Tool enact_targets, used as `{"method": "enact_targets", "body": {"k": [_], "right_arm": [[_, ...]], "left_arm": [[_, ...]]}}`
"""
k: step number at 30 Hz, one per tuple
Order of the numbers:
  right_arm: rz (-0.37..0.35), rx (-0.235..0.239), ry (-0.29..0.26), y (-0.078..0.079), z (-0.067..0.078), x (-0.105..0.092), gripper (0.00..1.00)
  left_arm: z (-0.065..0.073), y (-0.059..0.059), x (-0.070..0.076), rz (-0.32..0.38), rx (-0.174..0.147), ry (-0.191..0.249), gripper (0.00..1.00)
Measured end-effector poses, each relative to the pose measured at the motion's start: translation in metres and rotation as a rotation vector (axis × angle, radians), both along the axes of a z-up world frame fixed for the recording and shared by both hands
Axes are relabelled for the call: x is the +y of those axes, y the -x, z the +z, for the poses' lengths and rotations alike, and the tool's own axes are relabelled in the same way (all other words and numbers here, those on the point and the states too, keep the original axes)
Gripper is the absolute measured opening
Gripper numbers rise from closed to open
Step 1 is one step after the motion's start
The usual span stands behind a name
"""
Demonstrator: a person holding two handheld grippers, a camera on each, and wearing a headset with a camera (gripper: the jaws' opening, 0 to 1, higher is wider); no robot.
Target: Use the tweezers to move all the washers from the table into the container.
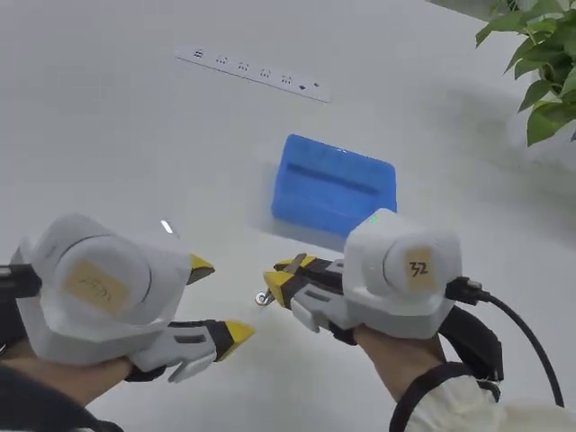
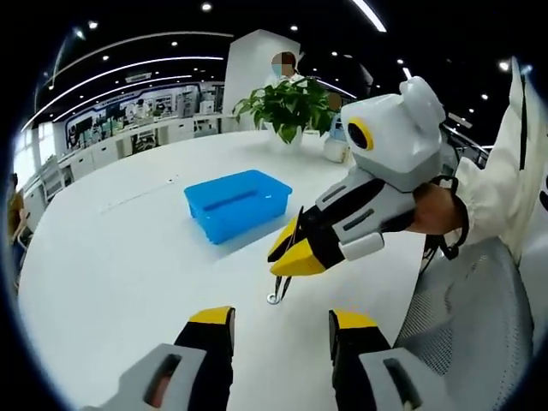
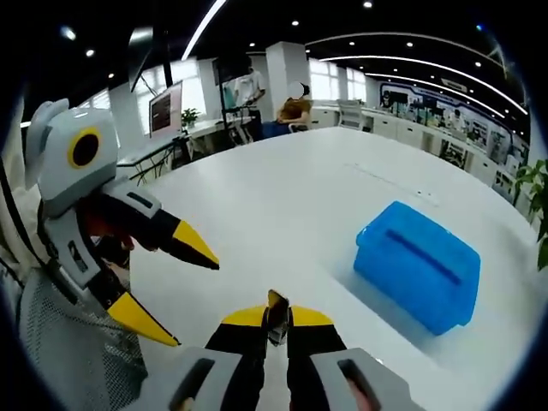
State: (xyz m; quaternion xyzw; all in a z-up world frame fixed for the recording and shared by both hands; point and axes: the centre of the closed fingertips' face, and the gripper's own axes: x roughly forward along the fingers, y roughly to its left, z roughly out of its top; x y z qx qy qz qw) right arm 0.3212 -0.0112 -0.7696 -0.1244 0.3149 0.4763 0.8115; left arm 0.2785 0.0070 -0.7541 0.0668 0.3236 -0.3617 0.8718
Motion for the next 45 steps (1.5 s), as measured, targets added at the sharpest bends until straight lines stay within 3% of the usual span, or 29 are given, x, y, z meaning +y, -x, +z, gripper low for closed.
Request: {"method": "enact_targets", "body": {"k": [3,6,10,18,24,30,35,37,39,45], "right_arm": [[-0.017,0.016,-0.009,-0.001,0.000,-0.001,0.04],[-0.032,0.017,-0.008,-0.001,-0.001,-0.003,0.04],[-0.028,0.015,-0.001,-0.001,-0.001,-0.002,0.03],[-0.026,0.015,0.002,-0.002,0.002,0.002,0.03],[-0.049,0.018,-0.037,-0.008,0.019,0.000,0.03],[-0.087,-0.022,-0.105,-0.020,0.056,-0.006,0.03],[-0.105,-0.029,-0.136,-0.031,0.073,-0.013,0.03],[-0.106,-0.027,-0.123,-0.033,0.067,-0.015,0.03],[-0.095,0.011,-0.103,-0.027,0.055,-0.014,0.03],[-0.053,0.025,-0.068,-0.011,0.032,-0.005,0.03]], "left_arm": [[0.002,-0.001,-0.001,-0.007,-0.010,-0.010,0.46],[0.005,-0.003,-0.001,0.007,-0.011,0.004,0.55],[0.009,-0.005,0.000,0.024,-0.019,0.014,0.58],[0.013,-0.002,0.007,0.037,-0.036,-0.013,0.58],[0.016,-0.002,0.013,0.054,-0.047,-0.019,0.58],[0.014,-0.001,0.011,0.066,-0.043,-0.010,0.61],[0.010,0.000,0.007,0.055,-0.038,-0.012,0.62],[0.009,0.000,0.007,0.058,-0.034,-0.004,0.62],[0.008,0.000,0.008,0.061,-0.032,-0.002,0.61],[0.006,0.000,0.012,0.069,-0.029,-0.007,0.61]]}}
